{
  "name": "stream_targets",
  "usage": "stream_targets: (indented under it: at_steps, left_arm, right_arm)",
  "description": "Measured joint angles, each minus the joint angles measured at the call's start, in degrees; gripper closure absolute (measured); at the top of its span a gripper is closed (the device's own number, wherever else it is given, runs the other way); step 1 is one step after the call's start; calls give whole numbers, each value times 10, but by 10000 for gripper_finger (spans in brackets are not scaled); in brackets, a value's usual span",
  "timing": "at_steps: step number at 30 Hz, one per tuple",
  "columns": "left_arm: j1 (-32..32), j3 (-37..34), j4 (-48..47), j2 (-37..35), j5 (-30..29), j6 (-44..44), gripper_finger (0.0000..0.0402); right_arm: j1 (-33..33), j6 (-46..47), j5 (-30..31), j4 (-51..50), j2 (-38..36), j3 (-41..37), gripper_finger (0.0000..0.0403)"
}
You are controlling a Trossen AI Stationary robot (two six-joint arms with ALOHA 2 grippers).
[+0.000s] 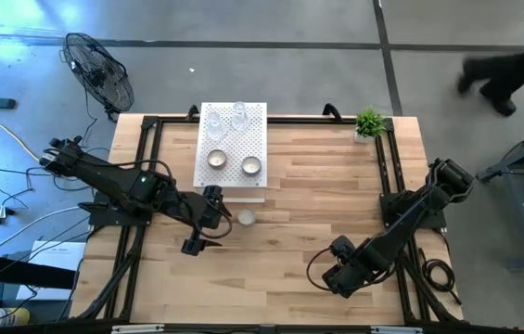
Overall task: Pick & Place candle stick holders
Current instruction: Put the transparent candle holder on the shelf
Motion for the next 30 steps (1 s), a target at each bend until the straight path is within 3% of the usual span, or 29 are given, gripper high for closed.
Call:
stream_targets:
  at_steps: [6,19,26,30]
  left_arm:
    - [0,0,-1,0,0,0,8]
    - [0,0,-1,0,0,0,8]
    - [0,0,-1,0,0,2,8]
    - [0,0,-2,-1,-1,6,8]
  right_arm:
    - [0,-13,1,0,0,0,246]
    - [0,-44,37,20,0,0,246]
    - [-8,-89,86,24,0,7,246]
    - [-24,-142,145,27,0,17,246]
